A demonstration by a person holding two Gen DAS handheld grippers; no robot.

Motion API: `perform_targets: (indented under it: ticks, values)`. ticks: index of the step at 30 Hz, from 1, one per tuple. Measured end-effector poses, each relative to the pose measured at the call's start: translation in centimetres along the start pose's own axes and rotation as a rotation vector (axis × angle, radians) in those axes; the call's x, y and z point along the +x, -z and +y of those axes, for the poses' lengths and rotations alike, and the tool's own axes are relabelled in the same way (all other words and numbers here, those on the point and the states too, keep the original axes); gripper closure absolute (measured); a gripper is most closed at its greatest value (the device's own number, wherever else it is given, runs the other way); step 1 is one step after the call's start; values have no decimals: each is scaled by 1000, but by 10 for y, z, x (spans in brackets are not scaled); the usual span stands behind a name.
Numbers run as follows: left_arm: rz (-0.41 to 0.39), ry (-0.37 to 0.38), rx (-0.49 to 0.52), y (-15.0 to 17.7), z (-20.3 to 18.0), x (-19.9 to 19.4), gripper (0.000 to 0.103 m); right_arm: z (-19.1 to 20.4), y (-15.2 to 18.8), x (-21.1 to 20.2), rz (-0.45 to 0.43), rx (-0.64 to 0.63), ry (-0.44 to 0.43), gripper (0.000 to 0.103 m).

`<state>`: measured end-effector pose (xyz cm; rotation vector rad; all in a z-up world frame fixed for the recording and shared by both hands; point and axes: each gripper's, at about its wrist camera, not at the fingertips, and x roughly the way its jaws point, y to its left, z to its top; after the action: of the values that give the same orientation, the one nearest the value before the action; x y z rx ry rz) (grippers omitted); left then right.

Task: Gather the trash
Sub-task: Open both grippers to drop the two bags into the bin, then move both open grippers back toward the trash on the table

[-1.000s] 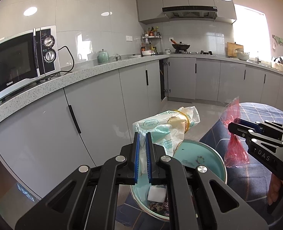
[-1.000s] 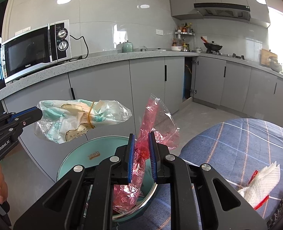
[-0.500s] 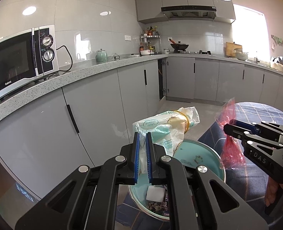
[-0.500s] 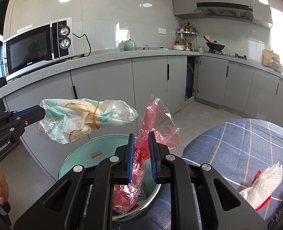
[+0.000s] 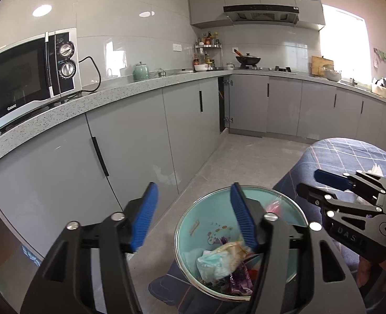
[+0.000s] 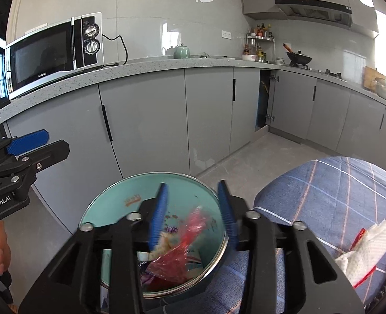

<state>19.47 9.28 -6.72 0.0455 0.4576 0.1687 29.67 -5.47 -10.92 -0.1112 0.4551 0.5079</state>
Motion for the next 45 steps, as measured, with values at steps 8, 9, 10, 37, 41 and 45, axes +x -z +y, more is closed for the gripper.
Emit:
perform_targets:
  ticks: [8,9,10,37,41,45]
  values:
    - [5,-38,-32,1,6,1,27,-5,8,-8,24,19,39,49]
    - [5,-40,-33,2,6,1,24,-6,9,-11,26,20,49,47]
    - [4,-43,-34,2,5,1,22,-7,10,-14,25,22,51,46]
    - [11,333,247,-7,-210,8,19,-179,96,-188,28,273,541,36]
    - [37,382,292,-2,-241,18,19,-203,109,-209,19,324,610,33]
    - [67,414,345,3,-268,31,20,-225,119,-221,26,370,668,30]
